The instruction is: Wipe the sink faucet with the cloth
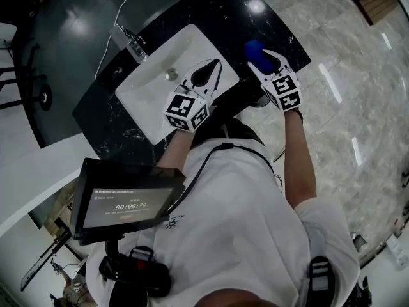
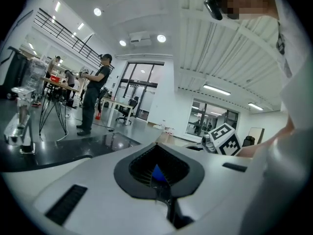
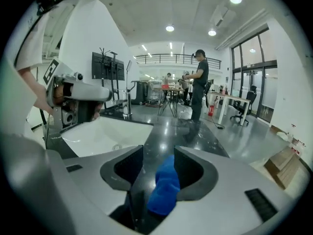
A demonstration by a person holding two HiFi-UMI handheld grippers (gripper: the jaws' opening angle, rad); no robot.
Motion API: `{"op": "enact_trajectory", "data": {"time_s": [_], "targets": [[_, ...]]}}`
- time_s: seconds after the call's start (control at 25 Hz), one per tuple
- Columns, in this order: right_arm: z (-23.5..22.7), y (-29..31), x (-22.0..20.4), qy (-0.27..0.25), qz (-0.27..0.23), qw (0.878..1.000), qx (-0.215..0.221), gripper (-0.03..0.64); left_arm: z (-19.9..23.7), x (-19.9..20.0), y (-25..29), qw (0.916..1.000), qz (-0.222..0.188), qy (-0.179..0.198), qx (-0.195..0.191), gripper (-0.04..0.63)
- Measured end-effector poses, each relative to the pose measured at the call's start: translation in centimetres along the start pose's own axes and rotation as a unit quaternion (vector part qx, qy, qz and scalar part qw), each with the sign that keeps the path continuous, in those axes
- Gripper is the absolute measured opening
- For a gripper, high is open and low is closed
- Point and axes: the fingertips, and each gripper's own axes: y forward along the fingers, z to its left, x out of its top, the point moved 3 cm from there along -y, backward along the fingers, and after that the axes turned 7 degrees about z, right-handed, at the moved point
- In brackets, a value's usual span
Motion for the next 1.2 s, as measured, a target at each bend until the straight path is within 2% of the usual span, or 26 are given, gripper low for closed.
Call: {"op": "enact_trajectory", "data": {"time_s": [0.16,0.24,0.32,0.4,0.56,0.72,0.84,0.96,1.2], "targets": [[2.3,-1.1,4.9,-0.024,-0.054,0.998,0.038,0.196,1.0,1.5,-3.4,0.9991,-0.023,0.001,0.037,-0.012],[4.1,-0.7,7.4,-0.042,-0.078,0.994,0.063,0.134,1.9,2.2,-5.8,0.9972,-0.037,0.003,0.065,-0.012],[6.0,0.3,9.1,-0.060,-0.093,0.990,0.090,0.126,2.8,2.6,-8.1,0.9941,-0.052,0.003,0.095,-0.012],[8.1,1.3,10.5,-0.080,-0.103,0.985,0.117,0.069,3.5,2.8,-10.5,0.9898,-0.067,0.001,0.126,-0.012],[13.6,2.1,14.0,-0.117,-0.119,0.970,0.177,0.009,4.8,3.5,-16.2,0.9792,-0.093,-0.010,0.180,-0.012],[19.1,1.8,16.6,-0.143,-0.138,0.955,0.223,0.006,5.6,3.3,-21.7,0.9685,-0.111,-0.018,0.222,-0.012],[21.9,1.4,16.9,-0.151,-0.146,0.948,0.241,0.006,5.9,2.2,-24.2,0.9630,-0.120,-0.025,0.240,-0.012],[23.8,0.9,16.6,-0.154,-0.152,0.944,0.250,0.006,5.8,1.3,-25.5,0.9610,-0.122,-0.028,0.247,-0.012],[24.6,0.6,16.8,-0.145,-0.160,0.943,0.254,0.005,6.1,0.7,-26.1,0.9586,-0.124,-0.032,0.254,-0.012]]}}
